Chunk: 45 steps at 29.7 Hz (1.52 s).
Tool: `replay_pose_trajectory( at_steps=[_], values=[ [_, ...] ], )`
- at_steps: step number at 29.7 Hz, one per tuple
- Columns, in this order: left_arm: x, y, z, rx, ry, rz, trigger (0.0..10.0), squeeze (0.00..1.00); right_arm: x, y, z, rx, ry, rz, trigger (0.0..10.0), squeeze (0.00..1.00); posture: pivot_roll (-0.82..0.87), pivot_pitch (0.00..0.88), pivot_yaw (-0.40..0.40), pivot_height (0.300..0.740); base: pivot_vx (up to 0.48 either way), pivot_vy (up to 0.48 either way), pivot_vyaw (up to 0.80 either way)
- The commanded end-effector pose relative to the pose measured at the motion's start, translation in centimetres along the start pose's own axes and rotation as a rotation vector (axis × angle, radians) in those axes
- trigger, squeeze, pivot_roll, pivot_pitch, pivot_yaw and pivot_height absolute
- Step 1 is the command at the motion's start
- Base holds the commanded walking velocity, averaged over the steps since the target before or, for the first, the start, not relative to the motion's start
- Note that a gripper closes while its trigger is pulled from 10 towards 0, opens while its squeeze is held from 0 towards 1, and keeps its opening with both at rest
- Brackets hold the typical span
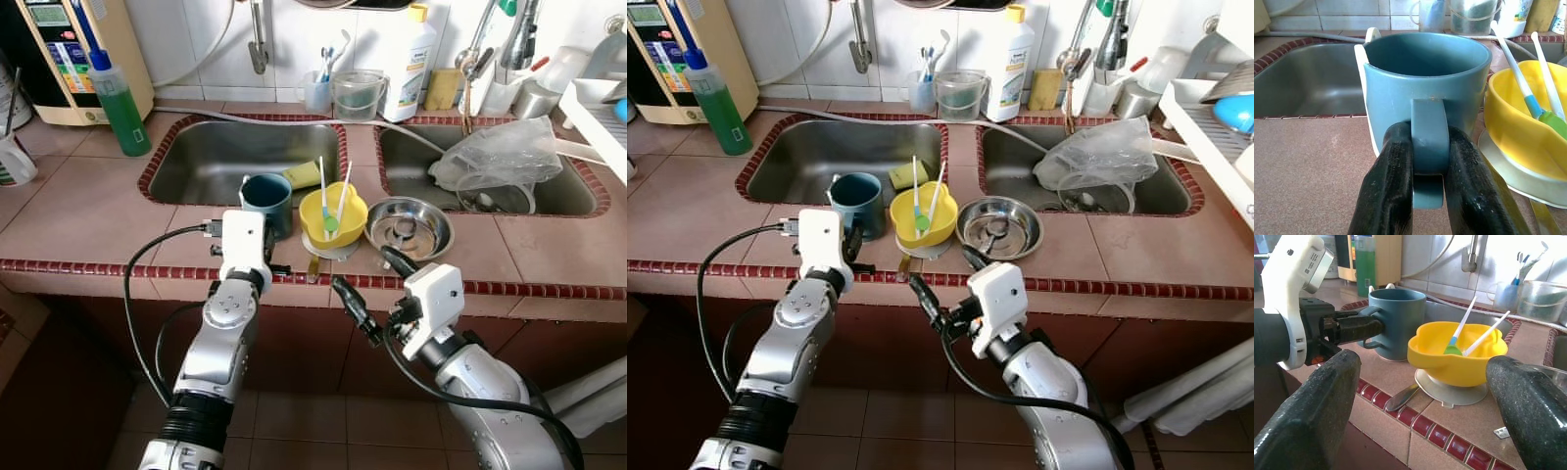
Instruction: Kitchen organization
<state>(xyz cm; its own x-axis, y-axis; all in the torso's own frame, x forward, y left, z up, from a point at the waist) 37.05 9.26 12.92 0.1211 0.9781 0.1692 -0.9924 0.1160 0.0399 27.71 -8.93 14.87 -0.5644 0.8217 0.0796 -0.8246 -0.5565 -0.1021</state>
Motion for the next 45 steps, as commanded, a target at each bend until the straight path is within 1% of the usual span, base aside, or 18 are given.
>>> replay_pose_trajectory(
  at_steps=[1,15,25,30,33,35,36,38,41,42,45],
  values=[
    [0.0,0.0,0.1,-0.009,-0.005,-0.01,0.0,0.0,0.1,-0.2,0.4,-0.01,0.01,0.007,10.0,0.0,-0.17,0.063,0.05,0.74,0.0,0.0,0.0],
    [0.7,-0.1,0.5,-0.033,-0.004,0.007,0.0,0.0,0.0,-0.4,0.6,-0.017,0.016,0.004,10.0,0.0,-0.16,0.062,0.044,0.74,0.0,0.0,0.0],
    [1.3,-0.2,2.1,-0.092,0.018,0.004,0.0,0.0,-0.2,-0.6,0.8,-0.037,0.008,-0.011,10.0,0.0,-0.15,0.058,0.039,0.74,0.0,0.0,0.0],
    [2.3,-0.4,2.5,-0.099,-0.017,0.013,0.0,0.0,-0.7,-1.0,1.1,-0.055,0.009,-0.036,10.0,0.0,-0.15,0.048,0.037,0.74,0.0,0.0,0.0],
    [2.7,-0.5,3.0,-0.115,-0.022,0.009,0.0,0.0,-0.9,-1.0,1.3,-0.062,0.012,-0.045,10.0,0.0,-0.14,0.041,0.035,0.74,0.0,0.0,0.0],
    [2.9,-0.5,3.3,-0.121,-0.024,0.004,0.0,0.0,-1.1,-1.0,1.4,-0.066,0.013,-0.05,10.0,0.0,-0.14,0.04,0.034,0.74,0.0,0.0,0.0],
    [2.9,-0.4,3.7,-0.141,-0.028,-0.012,0.0,0.0,-1.4,-1.1,1.5,-0.077,0.014,-0.063,10.0,0.0,-0.14,0.036,0.033,0.74,0.0,0.0,0.0],
    [2.9,-0.4,3.7,-0.141,-0.028,-0.012,0.0,0.0,-1.4,-1.1,1.5,-0.077,0.014,-0.063,10.0,0.0,-0.14,0.036,0.033,0.74,0.0,0.0,0.0],
    [3.2,-0.1,4.0,-0.145,-0.051,-0.026,0.0,0.0,-1.7,-1.3,1.9,-0.098,0.014,-0.084,10.0,0.0,-0.13,0.033,0.033,0.74,0.0,0.0,0.0],
    [3.1,0.1,4.2,-0.159,-0.056,-0.046,0.0,0.0,-1.8,-1.3,2.1,-0.111,0.012,-0.091,10.0,0.0,-0.13,0.03,0.033,0.74,0.0,0.0,0.0],
    [3.4,0.2,4.2,-0.151,-0.061,-0.043,0.0,0.0,-2.0,-1.4,2.4,-0.128,0.019,-0.102,10.0,0.0,-0.13,0.027,0.034,0.74,0.0,0.0,0.0]
  ],
)
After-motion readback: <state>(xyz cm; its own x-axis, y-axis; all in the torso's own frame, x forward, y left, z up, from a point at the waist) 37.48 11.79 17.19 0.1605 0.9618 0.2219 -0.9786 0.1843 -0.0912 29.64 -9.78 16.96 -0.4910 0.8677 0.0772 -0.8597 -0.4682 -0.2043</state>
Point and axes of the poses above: a point about 5 cm out from each wrist's last joint towards the gripper, its own y axis pointing back from the gripper into the wrist, its own z axis along the axis of the wrist's last joint, x = y × z, the point moved 4 cm from there along -y, pointing out of the wrist towards the gripper, and after that the axes turned 10 degrees about -y, right-handed, at the moved point
